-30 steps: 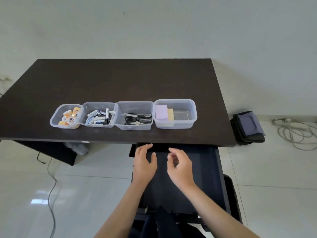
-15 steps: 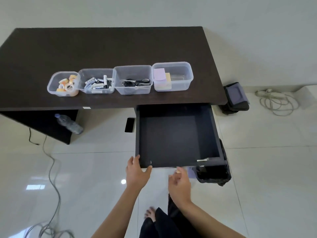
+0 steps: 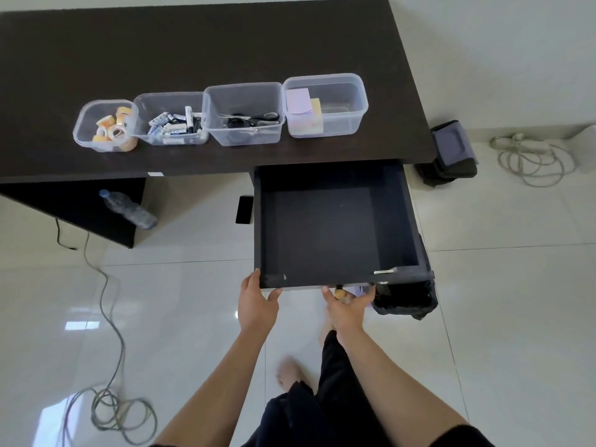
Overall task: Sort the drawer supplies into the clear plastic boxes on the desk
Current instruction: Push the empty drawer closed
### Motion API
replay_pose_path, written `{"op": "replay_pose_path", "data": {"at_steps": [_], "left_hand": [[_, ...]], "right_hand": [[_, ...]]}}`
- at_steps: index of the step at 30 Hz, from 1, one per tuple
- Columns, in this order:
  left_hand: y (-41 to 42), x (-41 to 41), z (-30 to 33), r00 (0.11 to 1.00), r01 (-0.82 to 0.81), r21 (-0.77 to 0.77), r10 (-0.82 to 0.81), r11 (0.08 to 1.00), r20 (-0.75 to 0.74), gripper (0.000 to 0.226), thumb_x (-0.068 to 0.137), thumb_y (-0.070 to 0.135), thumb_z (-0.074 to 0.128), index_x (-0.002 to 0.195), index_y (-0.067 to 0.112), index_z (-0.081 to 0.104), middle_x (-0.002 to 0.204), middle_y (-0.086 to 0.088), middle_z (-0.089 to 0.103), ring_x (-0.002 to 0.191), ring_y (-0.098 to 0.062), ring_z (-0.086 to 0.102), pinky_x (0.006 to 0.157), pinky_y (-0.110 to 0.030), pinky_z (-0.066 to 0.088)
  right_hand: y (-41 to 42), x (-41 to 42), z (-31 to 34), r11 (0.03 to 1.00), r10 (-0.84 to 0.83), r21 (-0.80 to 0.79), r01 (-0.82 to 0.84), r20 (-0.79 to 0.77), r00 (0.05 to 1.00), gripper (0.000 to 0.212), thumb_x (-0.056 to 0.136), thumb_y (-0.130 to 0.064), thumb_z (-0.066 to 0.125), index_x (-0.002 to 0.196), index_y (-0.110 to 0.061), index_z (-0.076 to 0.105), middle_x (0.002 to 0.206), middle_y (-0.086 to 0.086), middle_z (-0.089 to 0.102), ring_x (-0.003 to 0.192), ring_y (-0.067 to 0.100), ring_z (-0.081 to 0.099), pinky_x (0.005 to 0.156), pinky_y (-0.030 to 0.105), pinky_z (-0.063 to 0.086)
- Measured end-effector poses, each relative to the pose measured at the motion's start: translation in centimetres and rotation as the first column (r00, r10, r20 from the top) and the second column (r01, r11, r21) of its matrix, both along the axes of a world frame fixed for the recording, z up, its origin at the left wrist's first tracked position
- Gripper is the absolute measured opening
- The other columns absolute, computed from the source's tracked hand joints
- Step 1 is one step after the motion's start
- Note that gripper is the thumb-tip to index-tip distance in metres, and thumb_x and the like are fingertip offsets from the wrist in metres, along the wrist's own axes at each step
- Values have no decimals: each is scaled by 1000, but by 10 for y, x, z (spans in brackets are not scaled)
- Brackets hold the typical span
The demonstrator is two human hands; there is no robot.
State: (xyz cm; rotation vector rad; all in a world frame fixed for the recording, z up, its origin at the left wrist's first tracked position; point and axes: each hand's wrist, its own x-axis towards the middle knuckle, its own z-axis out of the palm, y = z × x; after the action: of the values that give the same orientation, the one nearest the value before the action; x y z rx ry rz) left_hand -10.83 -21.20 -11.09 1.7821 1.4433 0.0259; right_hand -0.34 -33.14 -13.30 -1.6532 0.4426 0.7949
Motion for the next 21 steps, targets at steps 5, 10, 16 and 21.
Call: {"op": "replay_pose_path", "data": {"at_steps": [5,10,16,21], "left_hand": [[-3,4,3,995,-93,58,91,994,35,61,89,26,63,143,19,37,143,2,43,129,-22,45,100,-35,43],[8,25,4,993,-113,55,112,992,30,60,88,25,64,142,20,38,143,3,43,128,-22,45,99,-36,44],[58,73,4,985,-163,35,160,986,67,64,88,25,64,144,22,33,141,3,44,127,-21,46,98,-36,45],[103,124,8,960,-259,10,256,966,113,74,88,23,65,148,22,21,145,0,40,132,-21,42,100,-34,41]], "right_hand": [[4,1,2,999,-25,-24,26,48,999,114,74,-15,79,146,-36,-8,97,17,60,98,27,61,84,27,42],[16,26,9,998,32,-60,-24,134,991,113,76,-12,78,148,-22,-8,85,1,56,94,18,57,85,27,42],[65,75,5,990,91,-118,-77,117,989,115,71,-26,82,145,-32,-7,85,-4,55,79,9,60,88,40,52],[117,123,4,995,84,-56,-76,144,986,116,75,-19,79,148,-21,-12,82,8,57,74,4,56,81,25,40]]}}
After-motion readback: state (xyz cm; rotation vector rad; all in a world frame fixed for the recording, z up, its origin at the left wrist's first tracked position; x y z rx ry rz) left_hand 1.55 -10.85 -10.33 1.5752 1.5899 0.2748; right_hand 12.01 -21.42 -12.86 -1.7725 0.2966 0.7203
